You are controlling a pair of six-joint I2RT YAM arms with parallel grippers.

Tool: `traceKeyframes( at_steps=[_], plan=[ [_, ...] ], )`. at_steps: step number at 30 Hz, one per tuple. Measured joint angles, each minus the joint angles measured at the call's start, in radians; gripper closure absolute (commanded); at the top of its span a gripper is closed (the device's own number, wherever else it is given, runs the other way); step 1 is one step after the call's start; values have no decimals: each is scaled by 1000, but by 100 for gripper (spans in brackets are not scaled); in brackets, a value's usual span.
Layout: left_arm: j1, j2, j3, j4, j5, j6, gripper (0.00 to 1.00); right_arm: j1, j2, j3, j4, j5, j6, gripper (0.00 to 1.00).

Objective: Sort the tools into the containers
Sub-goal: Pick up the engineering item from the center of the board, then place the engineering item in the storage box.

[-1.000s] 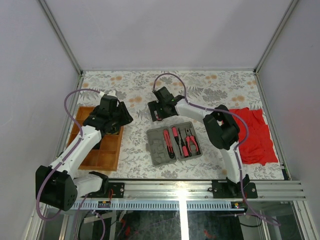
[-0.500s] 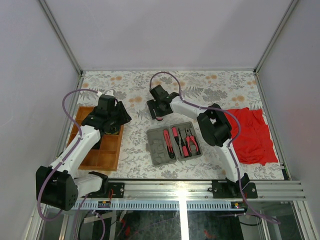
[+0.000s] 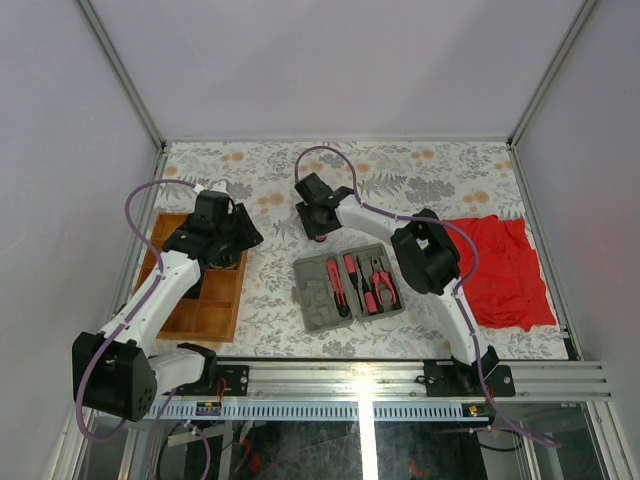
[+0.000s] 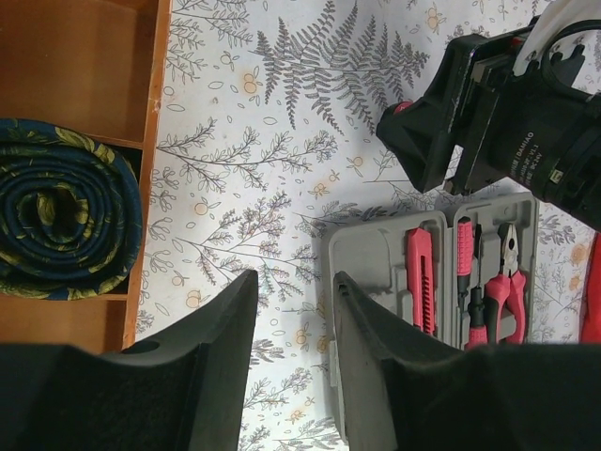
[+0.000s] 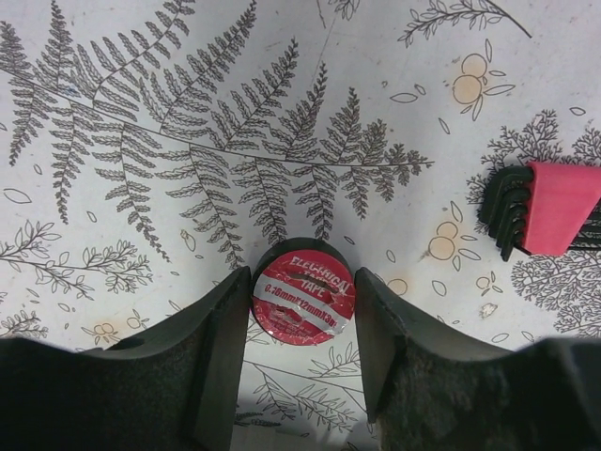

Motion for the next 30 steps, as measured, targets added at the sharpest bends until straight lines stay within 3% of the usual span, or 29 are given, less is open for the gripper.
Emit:
traceKeyframes(
  at_steps=[8, 18, 30],
  plan=[
    [2, 0, -20, 4, 24, -7, 56, 6, -111, -127, 40, -3, -10, 59],
    [-13, -60, -112, 15, 55, -67, 48, 7, -544, -468, 192, -2, 13, 59],
    [-159, -76, -267, 120, 58, -186, 48, 11, -806, -783, 232, -27, 115, 62]
  ],
)
